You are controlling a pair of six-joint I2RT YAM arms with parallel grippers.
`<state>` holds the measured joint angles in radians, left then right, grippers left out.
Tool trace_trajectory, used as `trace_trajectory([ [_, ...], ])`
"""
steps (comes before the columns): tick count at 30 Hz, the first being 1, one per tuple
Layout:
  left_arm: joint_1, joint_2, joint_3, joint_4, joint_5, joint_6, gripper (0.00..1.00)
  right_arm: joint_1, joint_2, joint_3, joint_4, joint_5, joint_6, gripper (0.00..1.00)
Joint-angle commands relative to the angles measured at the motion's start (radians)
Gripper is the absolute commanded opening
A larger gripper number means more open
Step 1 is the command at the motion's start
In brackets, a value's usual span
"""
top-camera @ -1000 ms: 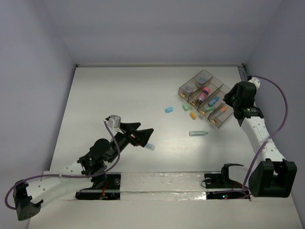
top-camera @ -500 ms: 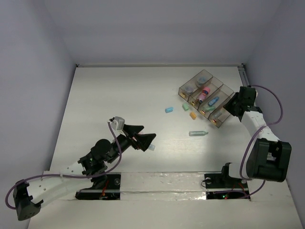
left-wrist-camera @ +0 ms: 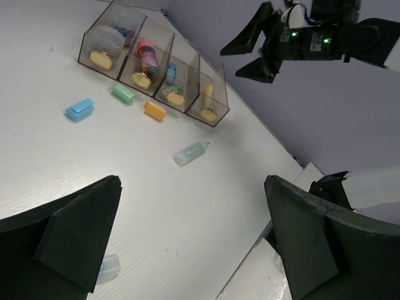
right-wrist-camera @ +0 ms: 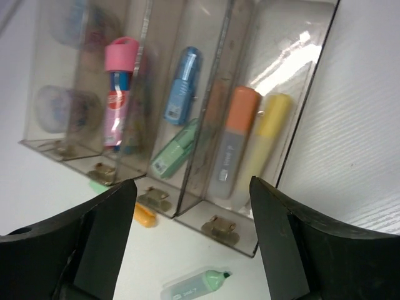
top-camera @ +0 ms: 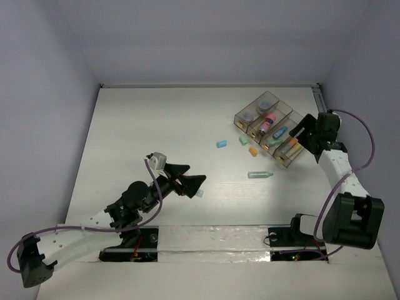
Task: Sort the stationery into containers
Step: Place the pen in the storage box, then pick up the pen from the center of the board.
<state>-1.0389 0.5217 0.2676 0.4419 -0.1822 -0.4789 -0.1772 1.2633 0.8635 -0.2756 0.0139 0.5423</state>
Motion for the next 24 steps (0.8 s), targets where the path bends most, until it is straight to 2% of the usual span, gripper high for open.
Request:
trace_trajectory([
  [1, 0.002, 0.026, 0.001, 0.069, 0.023, 0.019, 0.99, -0.007, -0.111, -0.033, 0.015, -0.099, -0.021, 0.8],
  [6, 0.002, 0.086, 0.012, 0.095, 0.042, 0.019, 0.99, 0.1, -0.243, -0.127, -0.091, -0.195, 0.001, 0.79],
  [8, 0.002, 0.098, 0.013, 0.11, 0.049, 0.017, 0.99, 0.165, -0.303, -0.209, -0.106, -0.252, 0.062, 0.8],
  [12, 0.002, 0.12, 0.018, 0.115, 0.049, 0.017, 0.99, 0.268, -0.369, -0.309, -0.114, -0.261, 0.152, 0.83],
  [24, 0.002, 0.129, 0.016, 0.116, 0.038, 0.019, 0.99, 0.331, -0.251, -0.354, -0.09, -0.163, 0.197, 0.85],
])
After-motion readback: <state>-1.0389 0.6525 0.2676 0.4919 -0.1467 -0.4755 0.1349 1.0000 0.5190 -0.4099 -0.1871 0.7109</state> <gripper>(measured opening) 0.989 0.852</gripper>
